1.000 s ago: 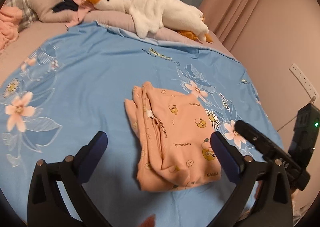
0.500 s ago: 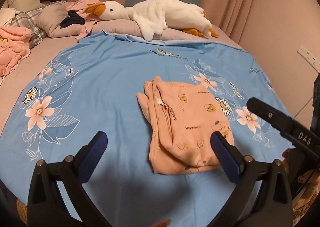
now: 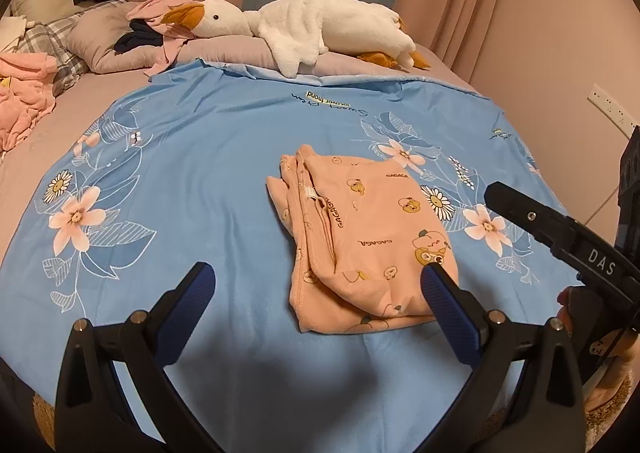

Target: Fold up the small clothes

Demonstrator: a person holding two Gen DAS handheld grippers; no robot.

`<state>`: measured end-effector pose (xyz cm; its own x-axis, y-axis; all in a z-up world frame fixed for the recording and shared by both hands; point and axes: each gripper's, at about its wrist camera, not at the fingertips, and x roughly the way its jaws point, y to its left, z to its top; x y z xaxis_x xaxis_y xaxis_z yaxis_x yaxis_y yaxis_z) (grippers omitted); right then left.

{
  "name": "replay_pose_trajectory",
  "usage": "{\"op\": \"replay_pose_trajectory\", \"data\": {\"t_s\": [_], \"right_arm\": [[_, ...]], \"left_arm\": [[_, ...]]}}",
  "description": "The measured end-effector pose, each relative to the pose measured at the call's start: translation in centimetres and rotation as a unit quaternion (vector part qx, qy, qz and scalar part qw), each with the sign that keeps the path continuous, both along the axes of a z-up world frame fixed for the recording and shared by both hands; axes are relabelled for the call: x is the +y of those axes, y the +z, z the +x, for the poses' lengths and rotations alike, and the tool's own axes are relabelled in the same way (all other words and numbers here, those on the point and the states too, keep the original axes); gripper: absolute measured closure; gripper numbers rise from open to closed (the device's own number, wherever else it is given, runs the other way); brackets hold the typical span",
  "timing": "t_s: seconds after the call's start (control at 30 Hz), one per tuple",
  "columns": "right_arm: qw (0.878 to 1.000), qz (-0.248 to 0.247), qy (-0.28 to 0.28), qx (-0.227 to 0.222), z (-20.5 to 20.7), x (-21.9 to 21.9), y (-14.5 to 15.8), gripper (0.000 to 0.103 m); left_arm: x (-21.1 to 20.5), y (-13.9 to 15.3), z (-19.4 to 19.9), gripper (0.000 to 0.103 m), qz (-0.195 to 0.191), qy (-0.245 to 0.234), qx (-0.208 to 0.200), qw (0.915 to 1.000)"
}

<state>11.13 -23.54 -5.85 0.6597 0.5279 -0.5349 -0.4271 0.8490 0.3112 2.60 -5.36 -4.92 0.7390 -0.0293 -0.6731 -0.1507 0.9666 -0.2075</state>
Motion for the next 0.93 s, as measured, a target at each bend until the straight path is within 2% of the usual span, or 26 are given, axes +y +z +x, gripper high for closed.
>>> {"op": "replay_pose_trajectory", "data": {"t_s": [0.4, 0.93], "right_arm": [[1.0, 0.0, 0.003, 0.005, -0.09, 0.19, -0.13, 0.012], [1.0, -0.014, -0.001, 0.008, 0.15, 0.46, -0.38, 0.012]], "left_arm": [[-0.14, -0.2, -0.15, 0.0, 0.006, 0.001, 0.006, 1.0], [-0.15, -0.18, -0.34, 0.0, -0.008, -0.003, 0.007, 0.9999]]}}
